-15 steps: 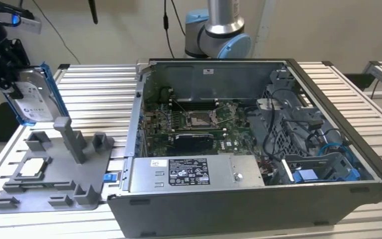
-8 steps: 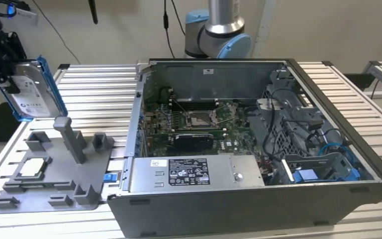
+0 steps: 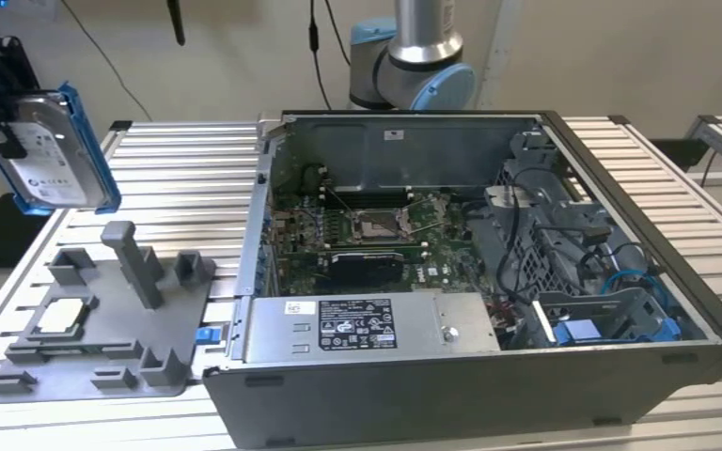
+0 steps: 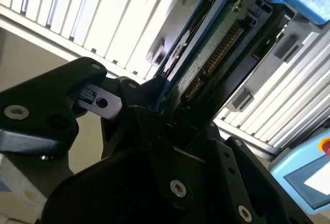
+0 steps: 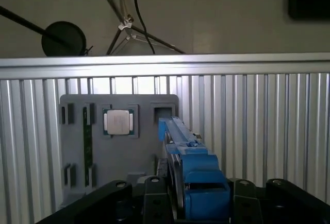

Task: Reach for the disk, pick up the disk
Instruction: 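Pick up the disk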

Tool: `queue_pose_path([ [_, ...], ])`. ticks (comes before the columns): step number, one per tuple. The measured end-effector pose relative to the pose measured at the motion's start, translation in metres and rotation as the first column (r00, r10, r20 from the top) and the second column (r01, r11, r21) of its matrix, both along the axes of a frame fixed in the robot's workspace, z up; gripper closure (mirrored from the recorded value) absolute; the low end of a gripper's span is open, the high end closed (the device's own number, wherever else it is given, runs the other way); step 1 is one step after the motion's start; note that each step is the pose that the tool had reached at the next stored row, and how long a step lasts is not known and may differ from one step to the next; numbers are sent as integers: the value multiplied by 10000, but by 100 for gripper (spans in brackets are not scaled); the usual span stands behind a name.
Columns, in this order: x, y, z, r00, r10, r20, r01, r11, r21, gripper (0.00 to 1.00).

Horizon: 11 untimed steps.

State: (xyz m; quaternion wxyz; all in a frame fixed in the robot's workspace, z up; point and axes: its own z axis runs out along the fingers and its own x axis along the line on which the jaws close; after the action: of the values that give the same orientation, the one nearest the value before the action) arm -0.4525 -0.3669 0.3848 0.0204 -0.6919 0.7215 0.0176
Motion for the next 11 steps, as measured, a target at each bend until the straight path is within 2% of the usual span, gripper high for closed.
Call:
queue_pose_path([
  [11,0,0,247,10000,0,0,0,10000,0,100],
])
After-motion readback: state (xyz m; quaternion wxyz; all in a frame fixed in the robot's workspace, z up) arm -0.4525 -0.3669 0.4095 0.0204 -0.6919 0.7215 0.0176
